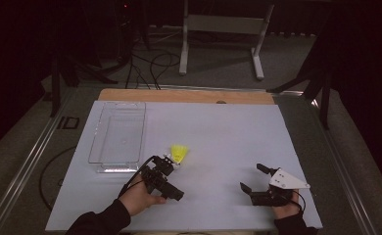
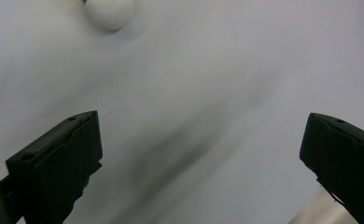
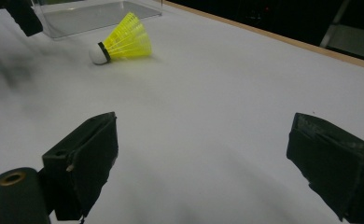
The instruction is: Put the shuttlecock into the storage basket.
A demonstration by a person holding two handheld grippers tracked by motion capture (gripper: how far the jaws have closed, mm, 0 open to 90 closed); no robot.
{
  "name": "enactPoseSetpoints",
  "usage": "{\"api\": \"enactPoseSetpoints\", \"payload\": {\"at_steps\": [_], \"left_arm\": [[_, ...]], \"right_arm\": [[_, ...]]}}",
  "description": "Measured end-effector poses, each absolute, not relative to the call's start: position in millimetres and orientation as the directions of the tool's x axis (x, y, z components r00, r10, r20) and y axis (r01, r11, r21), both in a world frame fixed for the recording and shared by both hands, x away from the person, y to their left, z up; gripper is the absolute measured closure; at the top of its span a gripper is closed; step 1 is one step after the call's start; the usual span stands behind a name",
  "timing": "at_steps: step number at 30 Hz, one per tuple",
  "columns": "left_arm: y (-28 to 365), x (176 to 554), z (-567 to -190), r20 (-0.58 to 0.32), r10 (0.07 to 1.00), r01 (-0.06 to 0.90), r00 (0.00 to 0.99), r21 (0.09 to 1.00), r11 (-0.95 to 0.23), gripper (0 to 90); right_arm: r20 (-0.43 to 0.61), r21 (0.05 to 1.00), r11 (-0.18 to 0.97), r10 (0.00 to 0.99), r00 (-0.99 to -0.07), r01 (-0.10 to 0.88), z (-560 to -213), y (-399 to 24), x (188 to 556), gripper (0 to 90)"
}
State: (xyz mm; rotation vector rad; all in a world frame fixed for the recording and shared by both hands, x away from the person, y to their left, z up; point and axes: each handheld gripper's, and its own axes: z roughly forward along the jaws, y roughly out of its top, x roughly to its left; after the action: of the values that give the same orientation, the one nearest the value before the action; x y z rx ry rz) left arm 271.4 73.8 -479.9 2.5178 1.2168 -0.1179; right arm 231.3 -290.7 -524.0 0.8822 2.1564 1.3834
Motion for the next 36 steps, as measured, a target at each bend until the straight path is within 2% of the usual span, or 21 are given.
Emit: {"api": "enactPoseSetpoints", "payload": {"at_steps": [17, 22, 29, 30, 36], "left_arm": [[55.9, 305.0, -479.9, -0.175, 0.831, 0.838, 0.527, 0.269, -0.475, 0.2], [58.8, 308.9, -486.7, -0.192, 0.886, 0.881, 0.422, 0.319, -0.351, 2.1], [54.5, 311.0, -494.4, -0.202, 0.896, 0.886, 0.396, 0.342, -0.314, 8.1], [53.9, 312.1, -495.3, -0.183, 0.903, 0.879, 0.389, 0.367, -0.305, 9.1], [55.3, 316.3, -497.0, -0.155, 0.918, 0.879, 0.365, 0.382, -0.285, 20.1]], "right_arm": [[-0.015, 0.91, 0.302, 0.707, -0.707, 0.283, -524.3, -290.4, 231.4, 9.2], [-0.009, 0.908, 0.301, 0.708, -0.706, 0.29, -524.7, -290.1, 231.4, 9.2], [-0.014, 0.908, 0.306, 0.705, -0.709, 0.287, -524.5, -289.7, 231.4, 9.2], [-0.015, 0.908, 0.306, 0.705, -0.709, 0.285, -524.5, -290.0, 231.5, 9.2], [-0.011, 0.907, 0.304, 0.708, -0.706, 0.291, -524.9, -289.9, 231.5, 9.1]]}}
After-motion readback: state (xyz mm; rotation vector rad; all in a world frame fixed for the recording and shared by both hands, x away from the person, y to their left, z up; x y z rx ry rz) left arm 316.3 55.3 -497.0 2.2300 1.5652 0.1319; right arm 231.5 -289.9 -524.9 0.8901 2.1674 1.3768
